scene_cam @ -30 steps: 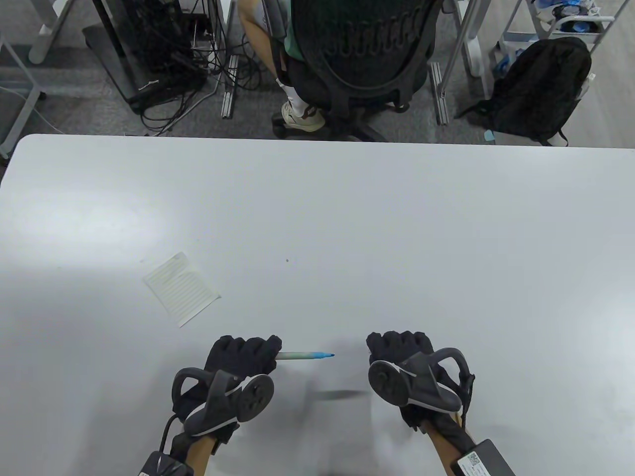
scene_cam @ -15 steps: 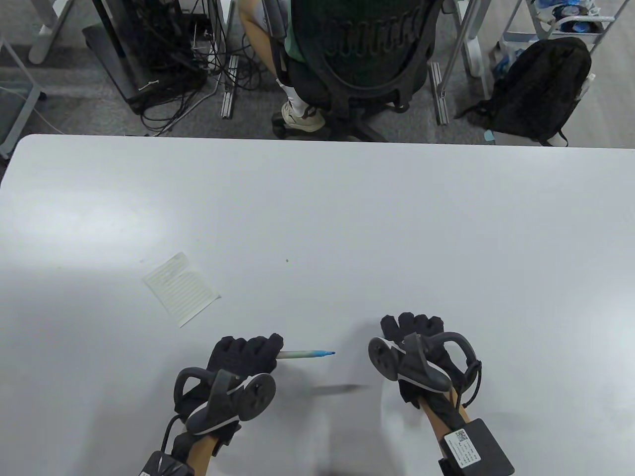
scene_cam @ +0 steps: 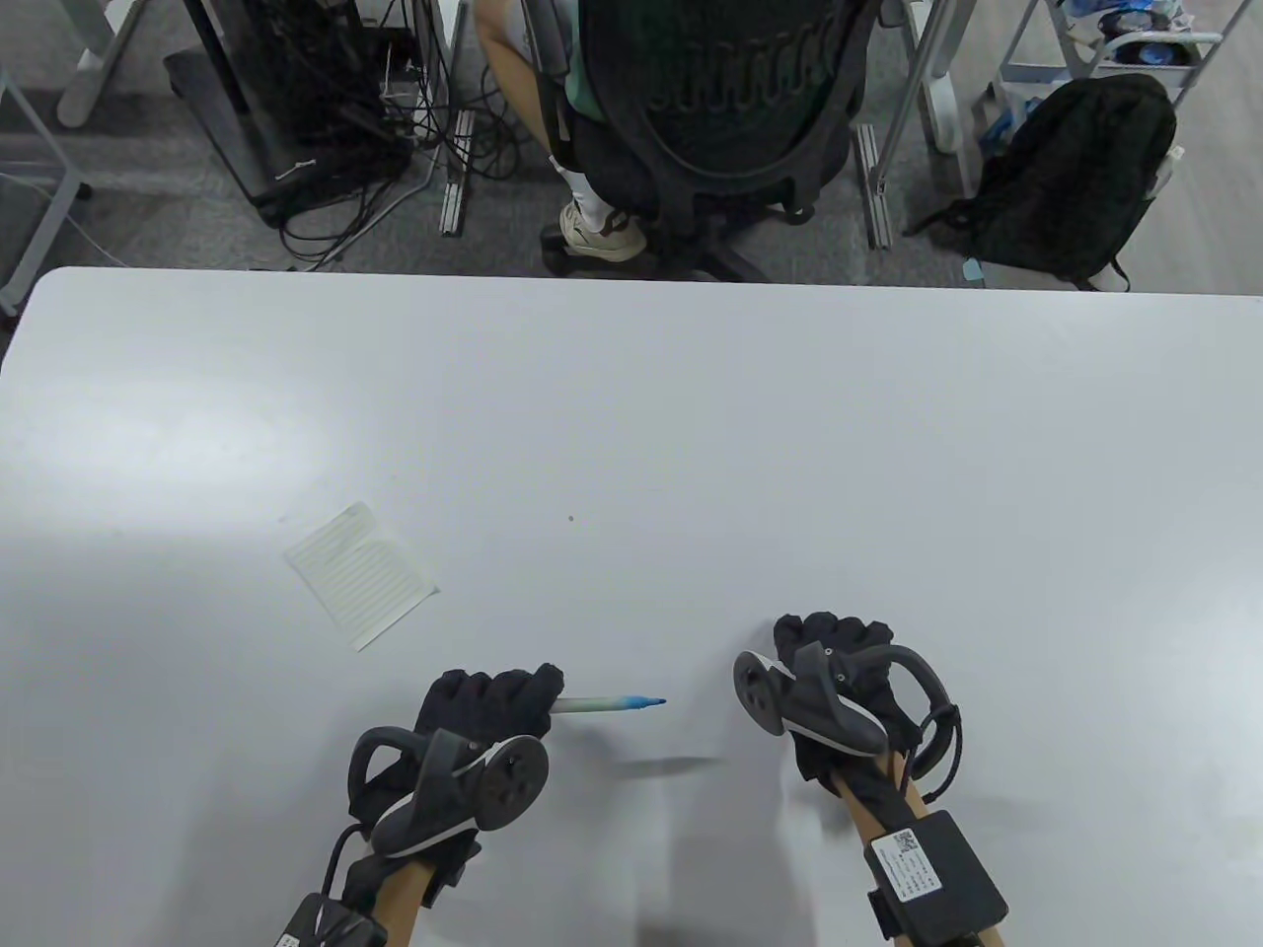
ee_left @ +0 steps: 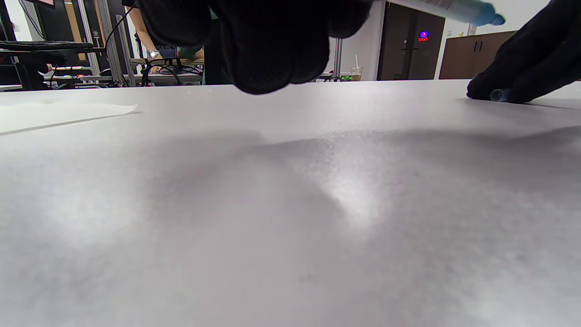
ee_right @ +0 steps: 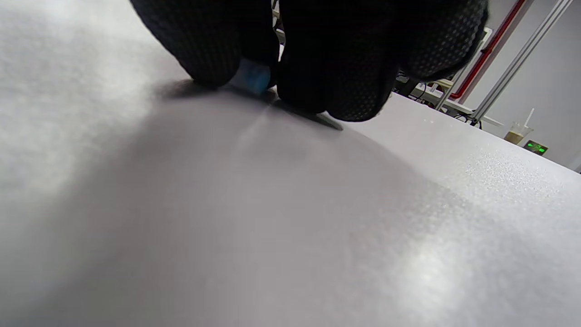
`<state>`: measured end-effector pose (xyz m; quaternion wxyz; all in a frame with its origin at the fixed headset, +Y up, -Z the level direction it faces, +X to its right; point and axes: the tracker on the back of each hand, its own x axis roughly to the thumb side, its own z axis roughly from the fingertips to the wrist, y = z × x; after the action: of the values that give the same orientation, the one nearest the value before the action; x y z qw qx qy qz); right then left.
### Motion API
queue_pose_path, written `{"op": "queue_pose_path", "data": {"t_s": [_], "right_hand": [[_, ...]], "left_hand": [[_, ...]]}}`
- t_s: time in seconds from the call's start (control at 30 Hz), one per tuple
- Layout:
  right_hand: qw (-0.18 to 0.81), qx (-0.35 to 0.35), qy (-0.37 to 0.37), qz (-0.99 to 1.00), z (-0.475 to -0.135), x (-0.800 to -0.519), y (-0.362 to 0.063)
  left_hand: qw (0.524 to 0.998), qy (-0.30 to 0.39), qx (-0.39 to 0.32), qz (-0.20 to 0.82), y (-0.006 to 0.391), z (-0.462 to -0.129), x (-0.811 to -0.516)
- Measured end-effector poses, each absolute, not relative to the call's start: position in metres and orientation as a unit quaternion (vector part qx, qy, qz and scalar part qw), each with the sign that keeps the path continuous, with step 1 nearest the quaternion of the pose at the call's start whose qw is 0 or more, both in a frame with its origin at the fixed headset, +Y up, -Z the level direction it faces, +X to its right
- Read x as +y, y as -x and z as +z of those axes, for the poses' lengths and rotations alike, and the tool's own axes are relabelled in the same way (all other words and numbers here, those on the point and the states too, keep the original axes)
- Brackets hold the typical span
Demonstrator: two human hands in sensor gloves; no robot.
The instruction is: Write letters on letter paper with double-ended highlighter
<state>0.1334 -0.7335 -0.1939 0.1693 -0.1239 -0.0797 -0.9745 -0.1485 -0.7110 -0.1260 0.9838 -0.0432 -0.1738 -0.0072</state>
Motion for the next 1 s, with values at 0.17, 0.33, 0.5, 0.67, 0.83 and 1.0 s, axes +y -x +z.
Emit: {"op": "queue_pose_path", "data": {"t_s": [0.17,0.33,0.5,0.67,0.83,1.0], "right_hand": [[0.154,-0.080,0.121,-0.977,-0.193,-0.732,-0.137],[0.116,-0.083,0.120,-0.982,-0.190,-0.730,-0.142],[0.094,-0.056,0.133,-0.985,-0.180,-0.720,-0.140],[0.057,-0.026,0.151,-0.987,-0.160,-0.706,-0.132],[0.036,-0.012,0.169,-0.985,-0.141,-0.701,-0.121],[0.036,-0.010,0.176,-0.984,-0.134,-0.701,-0.120]], "left_hand": [[0.984,0.045,-0.173,-0.009,0.149,-0.127,-0.711],[0.984,0.048,-0.173,-0.004,0.149,-0.127,-0.712],[0.984,0.046,-0.173,-0.006,0.148,-0.126,-0.712],[0.985,0.042,-0.168,-0.003,0.149,-0.125,-0.712],[0.985,0.043,-0.166,0.002,0.149,-0.123,-0.713],[0.986,0.038,-0.163,0.002,0.149,-0.119,-0.713]]}}
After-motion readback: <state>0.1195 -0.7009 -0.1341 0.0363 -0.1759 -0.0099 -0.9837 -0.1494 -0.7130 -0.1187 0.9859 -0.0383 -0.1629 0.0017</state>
